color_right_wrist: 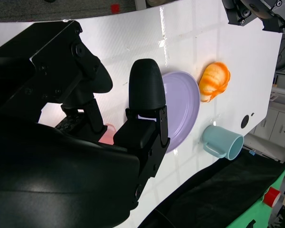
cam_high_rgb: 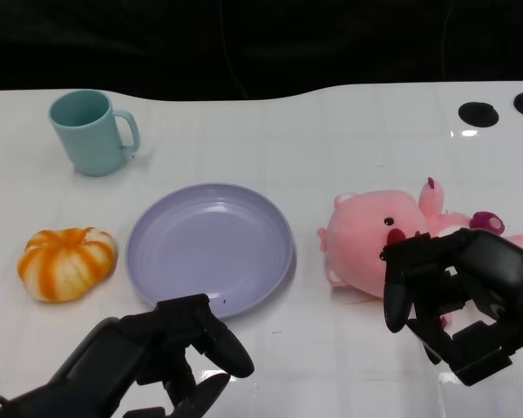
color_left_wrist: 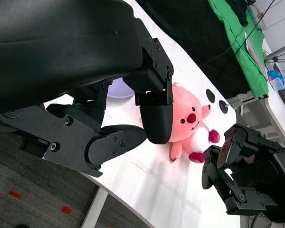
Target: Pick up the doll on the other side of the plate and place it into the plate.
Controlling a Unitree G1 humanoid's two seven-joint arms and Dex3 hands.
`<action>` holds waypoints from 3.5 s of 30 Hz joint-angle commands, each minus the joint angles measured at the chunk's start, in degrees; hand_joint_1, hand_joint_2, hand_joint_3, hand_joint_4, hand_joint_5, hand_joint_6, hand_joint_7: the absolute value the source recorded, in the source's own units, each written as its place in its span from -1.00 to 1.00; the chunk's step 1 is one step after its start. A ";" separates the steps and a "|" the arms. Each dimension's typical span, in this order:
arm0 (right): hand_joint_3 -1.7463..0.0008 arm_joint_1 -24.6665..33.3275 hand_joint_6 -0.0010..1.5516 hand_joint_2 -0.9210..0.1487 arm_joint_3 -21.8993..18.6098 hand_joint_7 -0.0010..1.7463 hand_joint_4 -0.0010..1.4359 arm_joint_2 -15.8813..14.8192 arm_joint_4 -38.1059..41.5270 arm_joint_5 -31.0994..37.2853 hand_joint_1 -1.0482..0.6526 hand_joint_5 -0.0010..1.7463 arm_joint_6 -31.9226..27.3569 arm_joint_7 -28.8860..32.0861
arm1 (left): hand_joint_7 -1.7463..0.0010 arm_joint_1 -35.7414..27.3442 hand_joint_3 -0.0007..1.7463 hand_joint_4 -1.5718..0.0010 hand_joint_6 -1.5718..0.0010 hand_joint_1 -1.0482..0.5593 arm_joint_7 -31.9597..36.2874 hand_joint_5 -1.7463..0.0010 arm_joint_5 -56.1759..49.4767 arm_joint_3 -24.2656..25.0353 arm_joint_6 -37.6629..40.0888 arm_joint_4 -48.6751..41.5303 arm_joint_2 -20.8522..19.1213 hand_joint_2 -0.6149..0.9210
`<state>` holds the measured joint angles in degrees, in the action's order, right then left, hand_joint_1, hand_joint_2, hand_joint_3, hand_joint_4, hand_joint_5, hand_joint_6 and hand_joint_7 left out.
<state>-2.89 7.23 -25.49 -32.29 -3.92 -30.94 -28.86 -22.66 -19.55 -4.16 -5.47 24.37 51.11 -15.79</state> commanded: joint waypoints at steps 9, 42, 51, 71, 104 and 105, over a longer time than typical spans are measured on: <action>-0.51 -0.63 0.03 -0.01 -0.40 0.61 0.17 -0.96 -0.17 -0.16 0.33 0.83 0.17 -0.24 | -0.35 0.09 -0.13 0.24 0.20 0.04 0.84 -0.91 -0.24 0.61 -0.54 0.14 -0.68 0.78; 0.79 -1.35 -0.64 -0.99 -2.17 -0.49 -0.43 0.76 -1.39 2.50 -0.10 0.08 -3.99 6.23 | -0.35 0.05 -0.17 0.23 0.20 0.04 0.77 -0.91 -0.53 0.71 -0.27 0.40 -1.19 0.80; 0.86 -3.22 -0.86 -1.00 -0.95 -0.63 -0.71 -1.30 -1.30 7.26 -0.37 0.09 -6.86 8.16 | -0.36 -0.02 -0.16 0.23 0.20 0.04 0.74 -0.89 -0.32 0.78 -0.23 0.44 -1.09 0.79; 0.92 -10.47 -0.92 -1.00 10.60 -0.85 -1.00 -14.44 -0.85 24.83 -0.67 -0.17 -13.56 1.98 | -0.37 0.54 -0.17 0.22 0.21 0.04 0.83 -0.85 -0.62 0.34 -0.35 -0.37 -1.07 0.80; 0.69 -20.50 -0.54 -1.00 20.38 -0.88 -0.74 -7.79 26.68 49.12 -0.71 -0.28 2.66 0.14 | -0.33 2.43 -0.18 0.19 0.19 0.04 1.97 -0.85 -1.26 -1.95 -1.00 -2.77 -0.60 0.79; 0.65 -20.76 -0.53 -1.00 20.27 -0.89 -0.73 -7.27 27.42 49.32 -0.72 -0.29 2.93 0.24 | -0.33 2.41 -0.18 0.19 0.19 0.03 1.97 -0.85 -1.28 -1.95 -1.10 -2.85 -0.63 0.79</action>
<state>-22.48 28.01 -33.32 -6.02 44.79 -28.42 -29.23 -20.40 -18.31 -4.82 -7.33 23.86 48.50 -15.85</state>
